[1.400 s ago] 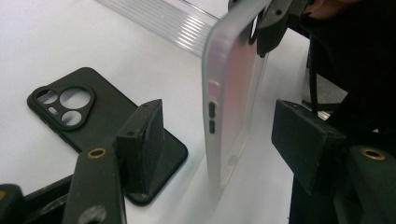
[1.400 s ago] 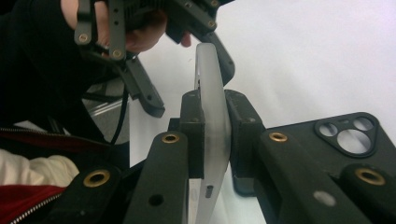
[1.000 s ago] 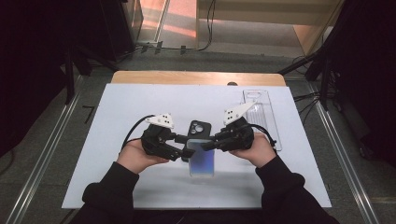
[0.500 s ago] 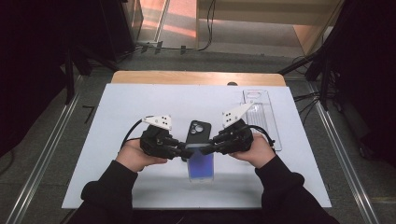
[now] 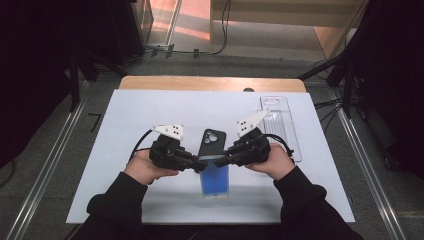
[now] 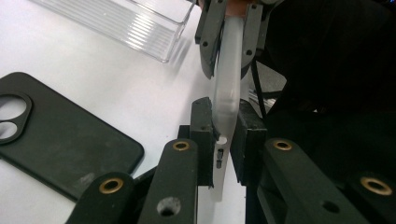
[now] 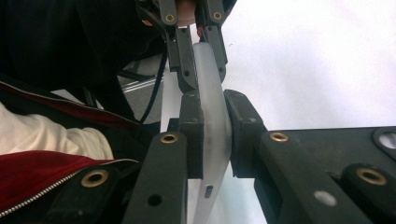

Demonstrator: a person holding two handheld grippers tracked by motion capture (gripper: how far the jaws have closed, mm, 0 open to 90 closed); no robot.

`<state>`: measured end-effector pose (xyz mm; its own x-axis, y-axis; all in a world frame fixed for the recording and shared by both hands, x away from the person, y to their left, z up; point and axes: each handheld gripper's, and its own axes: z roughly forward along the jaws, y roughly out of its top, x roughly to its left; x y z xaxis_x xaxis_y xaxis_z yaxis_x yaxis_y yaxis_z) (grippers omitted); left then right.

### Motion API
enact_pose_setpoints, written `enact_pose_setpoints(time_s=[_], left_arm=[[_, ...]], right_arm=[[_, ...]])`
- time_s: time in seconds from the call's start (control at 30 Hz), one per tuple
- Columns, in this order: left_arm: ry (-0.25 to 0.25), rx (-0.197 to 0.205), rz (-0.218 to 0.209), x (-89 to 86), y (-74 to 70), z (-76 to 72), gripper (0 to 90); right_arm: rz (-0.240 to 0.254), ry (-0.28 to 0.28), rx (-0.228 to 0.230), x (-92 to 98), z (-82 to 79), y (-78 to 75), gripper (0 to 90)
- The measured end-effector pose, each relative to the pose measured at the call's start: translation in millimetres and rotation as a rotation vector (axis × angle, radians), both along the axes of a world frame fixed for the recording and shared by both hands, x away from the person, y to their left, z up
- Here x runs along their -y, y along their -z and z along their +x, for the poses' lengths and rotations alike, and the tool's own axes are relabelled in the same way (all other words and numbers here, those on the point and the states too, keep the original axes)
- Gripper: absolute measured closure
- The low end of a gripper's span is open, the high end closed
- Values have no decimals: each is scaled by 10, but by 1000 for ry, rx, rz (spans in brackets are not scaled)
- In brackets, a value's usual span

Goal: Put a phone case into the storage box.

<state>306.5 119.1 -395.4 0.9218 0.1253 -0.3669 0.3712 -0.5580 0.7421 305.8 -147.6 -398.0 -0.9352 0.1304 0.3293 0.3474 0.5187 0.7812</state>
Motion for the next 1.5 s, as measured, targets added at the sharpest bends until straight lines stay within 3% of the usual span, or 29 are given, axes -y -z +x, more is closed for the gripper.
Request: enact_pose_setpoints(time_s=[0.13, 0.33, 0.43, 0.57, 0.7, 0.8, 0.9, 1.03, 1.1, 1.23, 1.37, 1.5], left_arm=[[-15, 2, 10, -20, -19, 3, 808], [-86, 16, 52, -59, -35, 21, 805], [-144, -7, 57, -92, -46, 53, 806], [-217, -14, 49, -147, -74, 86, 805], [-254, -29, 41, -188, -99, 109, 804], [-290, -21, 72, -180, -107, 100, 803], [-330, -16, 77, -178, -123, 100, 803], [-376, -5, 70, -198, -148, 102, 803], [-405, 3, 67, -209, -161, 102, 803], [-463, 4, 50, -230, -188, 103, 803], [-501, -4, 34, -251, -201, 106, 804], [-542, -16, 32, -273, -198, 117, 803]], right_arm=[[44, 37, 28, 14, -11, -16, 510], [72, 148, 42, 46, -9, -31, 390], [74, 198, 20, 45, 2, -28, 309], [120, 217, -11, 76, 28, -17, 282], [123, 239, 14, 76, 16, -13, 229], [136, 270, 34, 58, 17, 0, 123], [113, 318, 37, 36, 22, -7, 0], [93, 339, 24, 23, 15, 13, 0], [82, 374, 14, 10, 4, 29, 0], [39, 446, 41, -49, -34, 53, 0], [25, 517, 29, -107, -60, 83, 0], [20, 575, 51, -154, -102, 99, 0]])
